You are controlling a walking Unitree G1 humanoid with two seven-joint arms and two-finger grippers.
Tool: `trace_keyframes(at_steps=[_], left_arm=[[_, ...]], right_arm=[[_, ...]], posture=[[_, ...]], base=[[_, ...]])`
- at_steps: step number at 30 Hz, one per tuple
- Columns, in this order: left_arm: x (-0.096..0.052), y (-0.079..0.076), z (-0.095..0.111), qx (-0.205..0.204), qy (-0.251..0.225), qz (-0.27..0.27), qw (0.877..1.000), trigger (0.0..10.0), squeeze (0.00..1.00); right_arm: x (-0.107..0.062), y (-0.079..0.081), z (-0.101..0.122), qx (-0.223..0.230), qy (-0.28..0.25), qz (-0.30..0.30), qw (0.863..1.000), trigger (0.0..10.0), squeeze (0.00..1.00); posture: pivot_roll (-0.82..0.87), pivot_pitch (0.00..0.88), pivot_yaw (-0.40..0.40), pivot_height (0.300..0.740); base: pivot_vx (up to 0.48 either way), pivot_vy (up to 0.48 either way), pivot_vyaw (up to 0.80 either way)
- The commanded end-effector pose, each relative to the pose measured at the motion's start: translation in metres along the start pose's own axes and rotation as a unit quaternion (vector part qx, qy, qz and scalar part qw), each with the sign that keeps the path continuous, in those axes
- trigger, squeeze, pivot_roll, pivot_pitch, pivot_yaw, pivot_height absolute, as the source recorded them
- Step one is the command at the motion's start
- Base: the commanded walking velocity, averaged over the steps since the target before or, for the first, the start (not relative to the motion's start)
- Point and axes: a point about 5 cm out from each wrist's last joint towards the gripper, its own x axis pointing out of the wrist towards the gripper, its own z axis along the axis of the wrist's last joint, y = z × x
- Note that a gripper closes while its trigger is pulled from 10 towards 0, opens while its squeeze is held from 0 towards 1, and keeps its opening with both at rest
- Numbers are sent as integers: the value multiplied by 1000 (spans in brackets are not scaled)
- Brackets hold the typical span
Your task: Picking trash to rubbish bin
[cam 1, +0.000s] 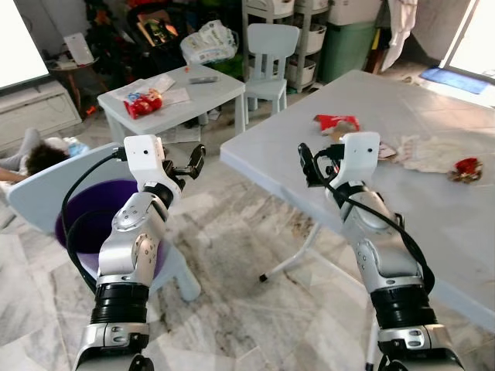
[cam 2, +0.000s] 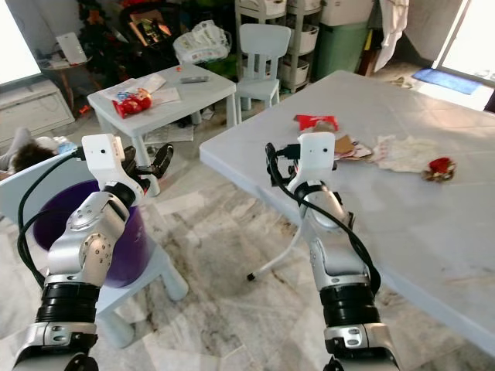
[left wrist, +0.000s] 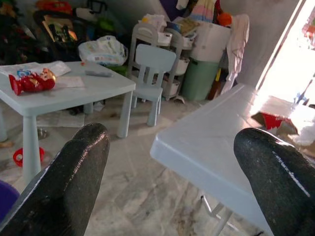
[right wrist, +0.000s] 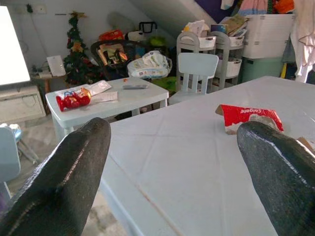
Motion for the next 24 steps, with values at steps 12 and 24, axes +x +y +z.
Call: trace_keyframes(at_steps=[12, 24], left_arm=[[1, -11, -3, 9, -1, -33, 999, 10000, 0], [2, -17, -10, 3, 12, -37, 999, 10000, 0]], right_arm=[[0, -20, 2, -35, 11, -44, 998, 10000, 0], [-5, -26, 1, -38, 15, -54, 998, 10000, 0]], posture=[[22, 0, -6, 740], [2, 0, -1, 740]], base=[[0, 0, -133], [0, 0, -800]])
